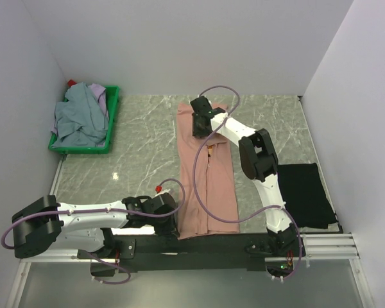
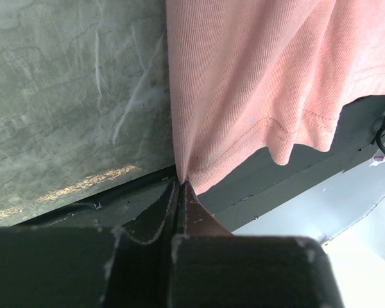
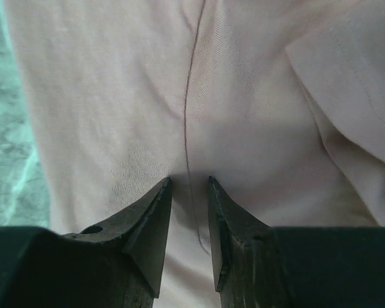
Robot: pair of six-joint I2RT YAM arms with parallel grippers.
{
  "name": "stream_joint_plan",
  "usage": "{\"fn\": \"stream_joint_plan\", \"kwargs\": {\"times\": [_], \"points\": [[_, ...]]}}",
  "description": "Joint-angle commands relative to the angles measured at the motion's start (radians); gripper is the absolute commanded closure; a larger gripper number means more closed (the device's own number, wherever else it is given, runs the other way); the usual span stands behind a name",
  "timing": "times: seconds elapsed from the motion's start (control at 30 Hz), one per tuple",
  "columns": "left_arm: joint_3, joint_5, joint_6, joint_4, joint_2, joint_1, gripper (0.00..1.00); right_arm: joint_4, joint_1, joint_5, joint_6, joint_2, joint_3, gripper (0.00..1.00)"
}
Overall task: Fold and stack the t-shirts
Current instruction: Fold the tshirt
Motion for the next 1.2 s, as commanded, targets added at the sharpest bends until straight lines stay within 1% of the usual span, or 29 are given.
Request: {"fn": "stream_joint_plan", "kwargs": {"times": [0.0,0.13,0.27,0.3,0.37,0.6,1.17], "points": [[-0.003,0.003,-0.009,0.016,0.003,-0.009,0.99,-0.001,0.001,-0.004,-0.005,0.018,-0.003,0.63],[-0.004,0.003,-0.009,0.016,0.006,-0.009,0.99,0.005,0.001,-0.005,-0.003,0.023,-0.011,0.65],[-0.006,0.003,-0.012,0.017,0.006,-0.009,0.99,0.022,0.003,0.005,0.008,0.003,-0.024,0.84],[-0.007,0.003,-0.012,0.019,0.004,-0.009,0.99,0.025,0.003,0.010,0.009,-0.002,-0.024,0.85],[-0.010,0.003,-0.017,0.020,0.000,-0.009,0.99,0.027,0.001,0.013,0.012,-0.014,-0.017,0.85],[-0.021,0.003,-0.022,0.022,-0.010,-0.009,0.99,0.016,-0.005,0.042,0.017,-0.034,0.032,0.92],[-0.027,0.007,-0.022,0.034,-0.004,-0.010,0.99,0.024,-0.048,0.048,0.022,-0.083,0.043,0.92]]}}
